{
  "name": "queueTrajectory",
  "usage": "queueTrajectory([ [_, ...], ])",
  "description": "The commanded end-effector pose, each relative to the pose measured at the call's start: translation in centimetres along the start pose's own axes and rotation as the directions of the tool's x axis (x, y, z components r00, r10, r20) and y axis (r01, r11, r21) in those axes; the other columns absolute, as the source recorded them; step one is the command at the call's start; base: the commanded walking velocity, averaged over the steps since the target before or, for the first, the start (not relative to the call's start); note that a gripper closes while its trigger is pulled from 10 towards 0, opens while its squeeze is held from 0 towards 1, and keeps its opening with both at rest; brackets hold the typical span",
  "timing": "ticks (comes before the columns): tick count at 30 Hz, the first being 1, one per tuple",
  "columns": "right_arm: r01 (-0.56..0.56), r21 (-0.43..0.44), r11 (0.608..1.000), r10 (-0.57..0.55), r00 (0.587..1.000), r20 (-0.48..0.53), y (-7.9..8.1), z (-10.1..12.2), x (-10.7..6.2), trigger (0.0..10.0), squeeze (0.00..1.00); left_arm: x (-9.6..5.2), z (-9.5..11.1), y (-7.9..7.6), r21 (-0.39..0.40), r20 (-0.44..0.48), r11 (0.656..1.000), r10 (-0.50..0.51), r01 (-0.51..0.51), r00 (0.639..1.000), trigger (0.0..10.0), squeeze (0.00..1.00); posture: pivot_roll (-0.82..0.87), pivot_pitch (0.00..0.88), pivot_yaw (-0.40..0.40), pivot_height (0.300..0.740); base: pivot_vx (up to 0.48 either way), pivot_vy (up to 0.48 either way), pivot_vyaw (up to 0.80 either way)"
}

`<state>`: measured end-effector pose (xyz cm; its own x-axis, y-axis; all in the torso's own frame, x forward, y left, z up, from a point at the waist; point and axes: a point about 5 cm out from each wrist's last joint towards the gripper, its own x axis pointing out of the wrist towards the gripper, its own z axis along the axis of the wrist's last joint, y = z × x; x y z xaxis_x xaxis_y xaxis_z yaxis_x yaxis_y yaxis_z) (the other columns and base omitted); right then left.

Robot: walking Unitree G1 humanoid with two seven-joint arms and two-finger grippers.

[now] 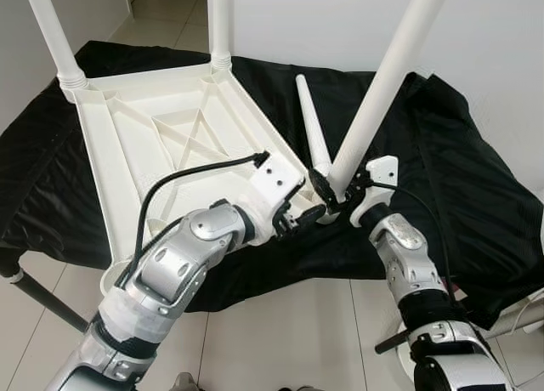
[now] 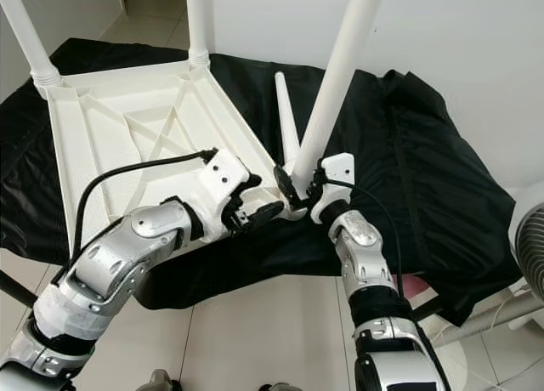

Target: Building children table

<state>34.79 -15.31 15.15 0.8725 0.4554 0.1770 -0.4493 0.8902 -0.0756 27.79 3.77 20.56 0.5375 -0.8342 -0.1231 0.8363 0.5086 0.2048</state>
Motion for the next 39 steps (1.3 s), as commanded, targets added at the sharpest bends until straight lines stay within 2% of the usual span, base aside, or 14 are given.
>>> queueTrajectory([
  [1,-0.020,-0.026,0.999,0.020,1.000,-0.012,-0.3,0.0,0.1,10.0,0.00,0.2,0.0,-0.6,0.016,-0.008,0.997,-0.079,0.079,0.997,10.0,0.00,0.03,0.061,-0.065,0.740,0.000,0.000,0.00],
  [14,-0.107,-0.058,0.993,0.103,0.993,-0.058,-0.8,-0.1,0.8,9.8,0.00,0.4,-0.2,-0.6,0.027,-0.019,0.997,-0.076,0.077,0.997,10.0,0.00,0.04,0.063,-0.063,0.740,0.000,0.000,0.00],
  [15,-0.114,-0.058,0.992,0.111,0.992,-0.063,-0.8,-0.1,0.9,4.4,0.00,0.4,-0.2,-0.6,0.029,-0.020,0.997,-0.076,0.077,0.997,10.0,0.00,0.04,0.063,-0.065,0.740,0.000,0.000,0.00],
  [16,-0.114,-0.058,0.992,0.111,0.992,-0.063,-0.8,-0.1,0.9,4.4,0.00,0.4,-0.2,-0.6,0.029,-0.020,0.997,-0.076,0.077,0.997,10.0,0.00,0.04,0.063,-0.065,0.740,0.000,0.000,0.00],
  [17,-0.118,-0.059,0.991,0.114,0.991,-0.068,-0.8,-0.2,1.0,2.5,0.00,0.4,-0.2,-0.6,0.031,-0.021,0.997,-0.076,0.077,0.997,10.0,0.00,0.04,0.064,-0.064,0.740,0.000,0.000,0.00],
  [18,-0.114,-0.057,0.992,0.109,0.991,-0.074,-0.9,-0.3,1.0,0.0,0.00,0.4,-0.2,-0.6,0.033,-0.022,0.997,-0.075,0.076,0.997,10.0,0.00,0.04,0.065,-0.064,0.740,0.000,0.000,0.00],
  [22,-0.101,-0.067,0.993,0.095,0.991,-0.090,-1.2,-0.6,1.0,0.0,0.00,0.3,-0.2,-0.5,0.035,-0.023,0.997,-0.073,0.074,0.997,10.0,0.00,0.04,0.065,-0.063,0.740,0.000,0.000,0.00],
  [30,-0.065,-0.035,0.997,0.061,0.992,-0.107,-1.3,-1.2,0.9,0.0,0.00,0.3,-0.1,-0.3,0.038,-0.021,0.997,-0.071,0.072,0.997,10.0,0.00,0.04,0.062,-0.053,0.740,0.000,0.000,0.00],
  [31,-0.050,-0.025,0.998,0.047,0.993,-0.108,-1.3,-1.3,0.8,5.3,0.00,0.3,-0.1,-0.3,0.039,-0.021,0.997,-0.072,0.073,0.997,10.0,0.00,0.04,0.061,-0.052,0.740,0.000,0.000,0.00],
  [32,-0.050,-0.025,0.998,0.047,0.993,-0.108,-1.3,-1.3,0.8,5.3,0.00,0.3,-0.1,-0.3,0.039,-0.021,0.997,-0.072,0.073,0.997,10.0,0.00,0.04,0.061,-0.052,0.740,0.000,0.000,0.00],
  [33,-0.040,-0.019,0.999,0.038,0.993,-0.108,-1.3,-1.4,0.8,10.0,0.00,0.3,-0.1,-0.3,0.040,-0.021,0.997,-0.072,0.073,0.997,10.0,0.00,0.04,0.061,-0.052,0.740,0.000,0.000,0.00],
  [39,0.039,0.024,0.999,-0.036,0.991,-0.127,-1.4,-2.0,0.7,10.0,0.00,0.3,-0.1,-0.4,0.041,-0.021,0.996,-0.075,0.076,0.997,10.0,0.00,0.04,0.063,-0.052,0.740,0.000,0.000,0.00],
])
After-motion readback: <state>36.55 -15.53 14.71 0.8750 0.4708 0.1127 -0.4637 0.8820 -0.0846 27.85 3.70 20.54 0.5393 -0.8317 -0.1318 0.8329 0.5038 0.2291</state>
